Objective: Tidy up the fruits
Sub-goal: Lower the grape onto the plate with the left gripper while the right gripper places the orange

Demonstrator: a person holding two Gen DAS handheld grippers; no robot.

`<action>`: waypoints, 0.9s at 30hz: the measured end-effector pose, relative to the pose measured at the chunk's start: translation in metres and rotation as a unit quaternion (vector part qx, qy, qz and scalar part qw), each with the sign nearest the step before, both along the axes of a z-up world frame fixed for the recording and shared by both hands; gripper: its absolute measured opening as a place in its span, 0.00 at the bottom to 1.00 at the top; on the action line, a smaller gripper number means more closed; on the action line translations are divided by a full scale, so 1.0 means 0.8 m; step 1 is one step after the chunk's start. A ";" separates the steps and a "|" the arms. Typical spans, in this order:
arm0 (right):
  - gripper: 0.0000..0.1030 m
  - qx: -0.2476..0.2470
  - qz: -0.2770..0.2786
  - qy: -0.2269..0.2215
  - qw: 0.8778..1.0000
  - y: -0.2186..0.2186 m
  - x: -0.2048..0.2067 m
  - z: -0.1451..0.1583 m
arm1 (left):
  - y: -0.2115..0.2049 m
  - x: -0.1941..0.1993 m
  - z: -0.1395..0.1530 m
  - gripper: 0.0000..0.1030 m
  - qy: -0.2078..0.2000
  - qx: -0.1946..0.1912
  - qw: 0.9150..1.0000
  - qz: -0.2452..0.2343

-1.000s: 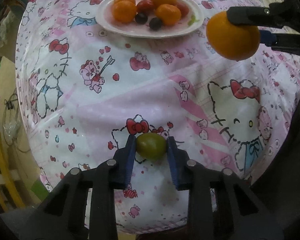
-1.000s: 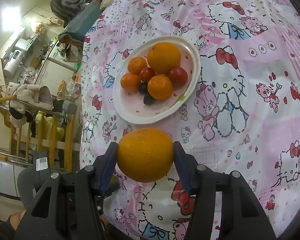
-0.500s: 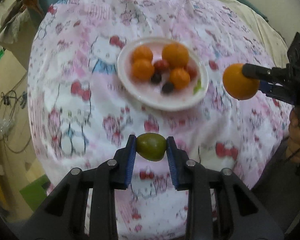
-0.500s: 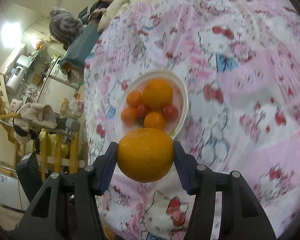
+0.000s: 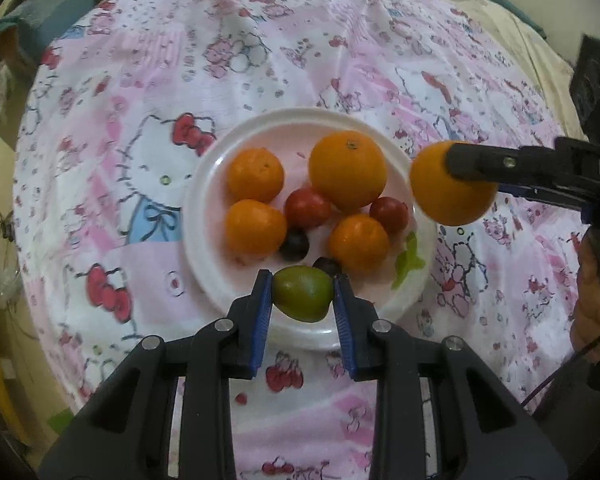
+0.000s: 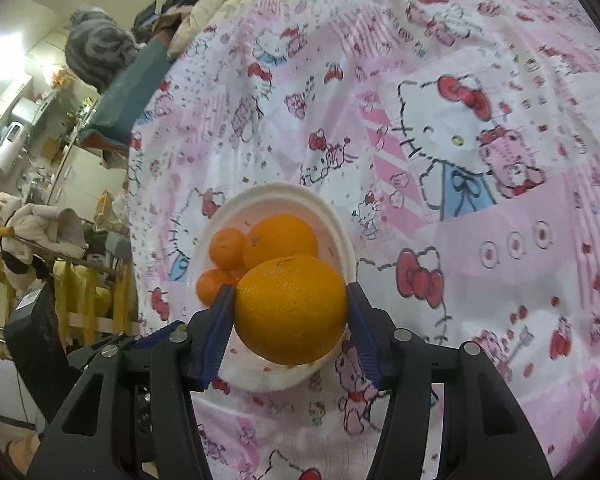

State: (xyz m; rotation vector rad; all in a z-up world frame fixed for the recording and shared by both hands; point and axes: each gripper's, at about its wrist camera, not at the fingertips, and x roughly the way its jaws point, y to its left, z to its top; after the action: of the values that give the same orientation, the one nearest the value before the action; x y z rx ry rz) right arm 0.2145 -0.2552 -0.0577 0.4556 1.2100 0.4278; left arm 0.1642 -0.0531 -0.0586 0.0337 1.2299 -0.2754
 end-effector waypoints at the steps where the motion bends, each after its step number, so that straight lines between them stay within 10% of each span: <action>1: 0.56 -0.001 0.002 0.004 1.000 0.002 0.003 -0.006 | -0.002 0.001 -0.005 0.26 0.003 0.002 1.000 -0.002; 27: 0.72 0.027 -0.031 0.024 0.999 -0.010 0.013 -0.033 | -0.010 0.011 -0.030 0.26 0.018 0.017 1.000 0.010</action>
State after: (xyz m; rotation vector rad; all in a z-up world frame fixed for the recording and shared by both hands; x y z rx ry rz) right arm 0.2246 -0.2629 -0.0838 0.5513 1.2294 0.3982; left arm 0.1733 -0.0609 -0.0826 0.0459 1.2697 -0.2382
